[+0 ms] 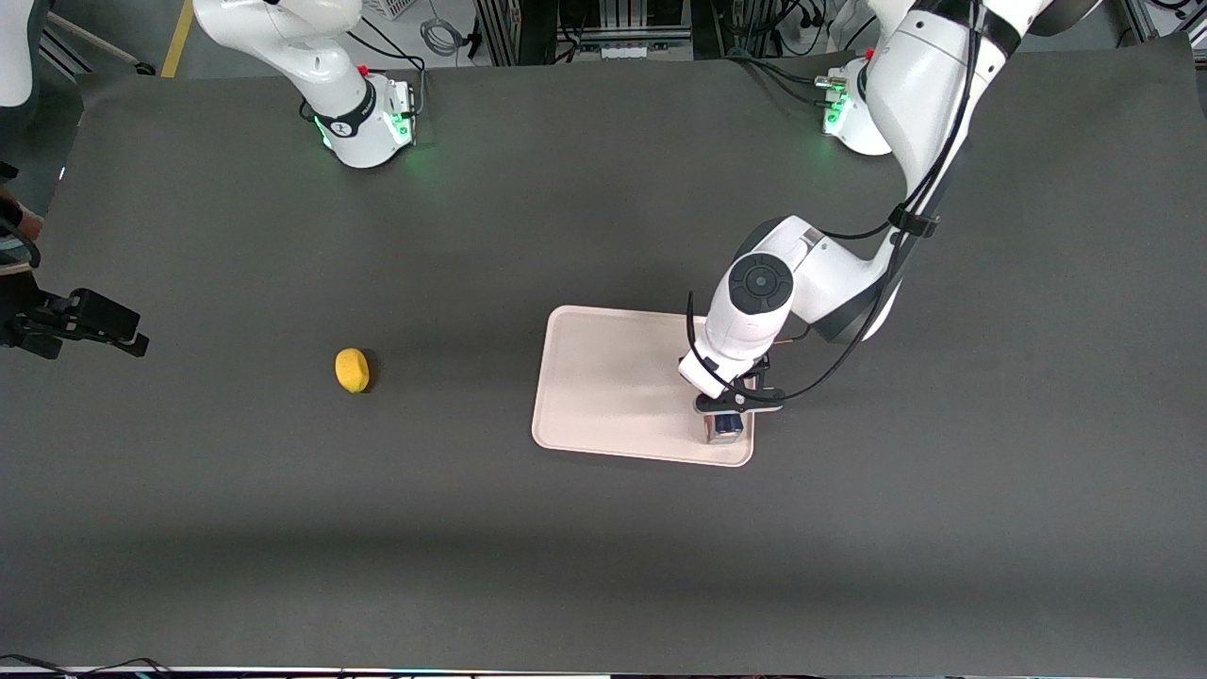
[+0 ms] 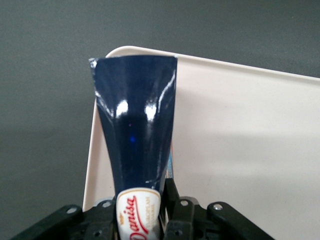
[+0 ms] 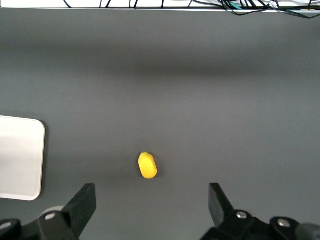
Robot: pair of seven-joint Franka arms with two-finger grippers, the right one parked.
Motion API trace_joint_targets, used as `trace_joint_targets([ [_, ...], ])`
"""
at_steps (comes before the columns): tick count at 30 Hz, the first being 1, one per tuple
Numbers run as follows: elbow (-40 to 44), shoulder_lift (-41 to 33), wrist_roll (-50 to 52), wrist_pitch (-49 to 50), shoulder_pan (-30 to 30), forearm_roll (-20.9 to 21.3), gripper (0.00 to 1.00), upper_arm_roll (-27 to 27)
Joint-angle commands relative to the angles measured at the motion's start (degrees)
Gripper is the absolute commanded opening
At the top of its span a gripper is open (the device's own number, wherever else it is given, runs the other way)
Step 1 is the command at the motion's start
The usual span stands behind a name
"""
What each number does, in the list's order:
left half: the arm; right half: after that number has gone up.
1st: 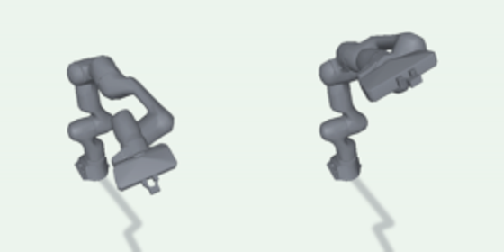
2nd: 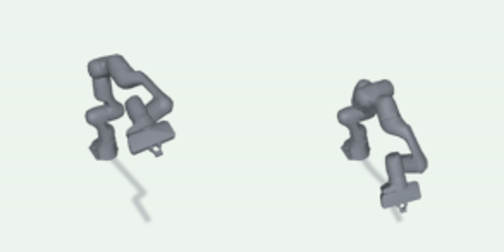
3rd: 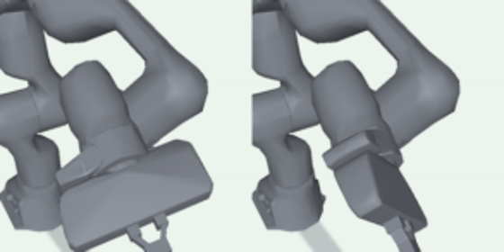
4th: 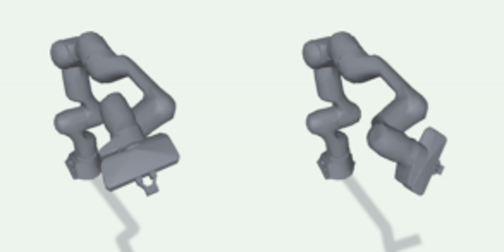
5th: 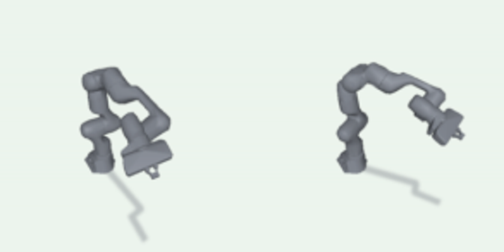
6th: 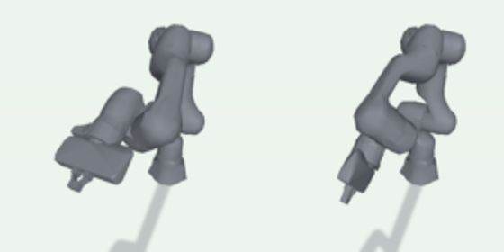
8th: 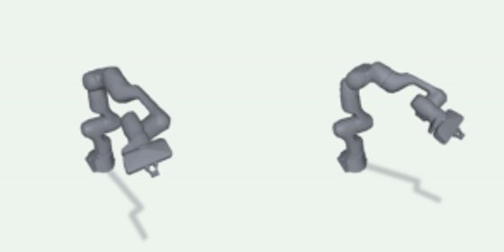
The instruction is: Place cookie box on tray
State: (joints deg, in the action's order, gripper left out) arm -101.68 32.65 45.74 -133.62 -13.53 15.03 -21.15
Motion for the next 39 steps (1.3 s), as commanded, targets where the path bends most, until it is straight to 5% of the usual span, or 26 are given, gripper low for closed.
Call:
trace_joint_targets([
  [1,-0.3,-0.2,1.9,-0.9,-0.6,1.6,0.3,0.5],
  [11,-0.3,0.1,2.0,-1.0,-0.6,3.6,0.47,0.5],
  [16,-0.3,0.1,2.2,-1.0,-0.5,3.6,0.66,0.6],
  [21,-0.2,0.0,2.2,-1.0,-0.5,3.6,0.98,0.6],
  [39,0.4,-3.6,0.9,0.5,0.5,3.3,1.0,1.2],
])
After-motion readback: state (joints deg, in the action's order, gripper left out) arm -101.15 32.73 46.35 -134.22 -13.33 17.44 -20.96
